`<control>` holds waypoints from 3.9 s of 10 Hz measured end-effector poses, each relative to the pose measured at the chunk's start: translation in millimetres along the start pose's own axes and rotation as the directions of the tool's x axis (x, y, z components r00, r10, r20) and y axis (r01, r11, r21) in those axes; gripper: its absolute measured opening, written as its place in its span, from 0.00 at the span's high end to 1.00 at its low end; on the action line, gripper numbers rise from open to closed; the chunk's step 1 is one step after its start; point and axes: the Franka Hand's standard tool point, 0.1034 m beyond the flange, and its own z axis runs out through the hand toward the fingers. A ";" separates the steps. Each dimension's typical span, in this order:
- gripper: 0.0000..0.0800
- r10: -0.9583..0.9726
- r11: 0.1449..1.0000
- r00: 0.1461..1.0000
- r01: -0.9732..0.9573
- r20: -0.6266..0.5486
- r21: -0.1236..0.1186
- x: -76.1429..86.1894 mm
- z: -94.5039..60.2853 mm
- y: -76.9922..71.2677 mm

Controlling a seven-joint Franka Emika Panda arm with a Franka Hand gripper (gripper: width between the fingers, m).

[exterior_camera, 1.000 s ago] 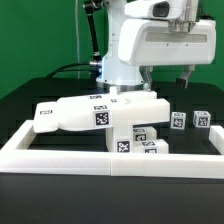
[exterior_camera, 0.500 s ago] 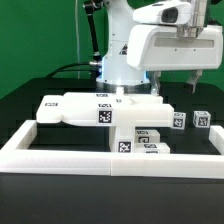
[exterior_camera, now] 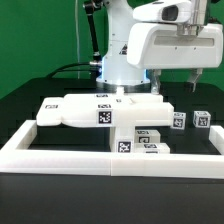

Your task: Assemble chair

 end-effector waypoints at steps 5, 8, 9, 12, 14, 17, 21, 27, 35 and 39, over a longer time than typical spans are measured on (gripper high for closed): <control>0.19 -0.004 1.000 1.000 0.004 -0.010 -0.002 -0.4 -8.2 -3.7; 0.19 0.012 1.000 1.000 -0.012 -0.019 0.001 -5.6 -19.6 -17.6; 0.19 0.024 1.000 1.000 -0.024 -0.020 0.005 -8.9 -19.2 -27.1; 0.19 0.016 1.000 0.999 -0.016 -0.030 0.002 -10.5 -15.2 -32.0; 0.19 0.070 0.998 0.997 -0.069 -0.026 0.011 -12.0 -13.7 -35.1; 0.19 0.200 0.977 0.979 -0.203 0.041 0.070 -19.7 -7.8 -62.3; 0.19 0.224 0.970 0.972 -0.229 0.063 0.086 -19.1 -6.6 -64.2; 0.19 0.294 0.949 0.954 -0.298 0.057 0.098 -17.3 10.2 -107.5; 0.19 0.312 0.943 0.949 -0.316 0.052 0.107 -24.5 31.0 -133.1; 0.19 0.296 0.947 0.953 -0.301 0.054 0.112 -27.7 52.9 -145.7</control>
Offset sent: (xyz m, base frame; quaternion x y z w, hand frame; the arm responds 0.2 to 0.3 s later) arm -0.0127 0.0024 0.0133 -0.0083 -0.0067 0.0017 0.9999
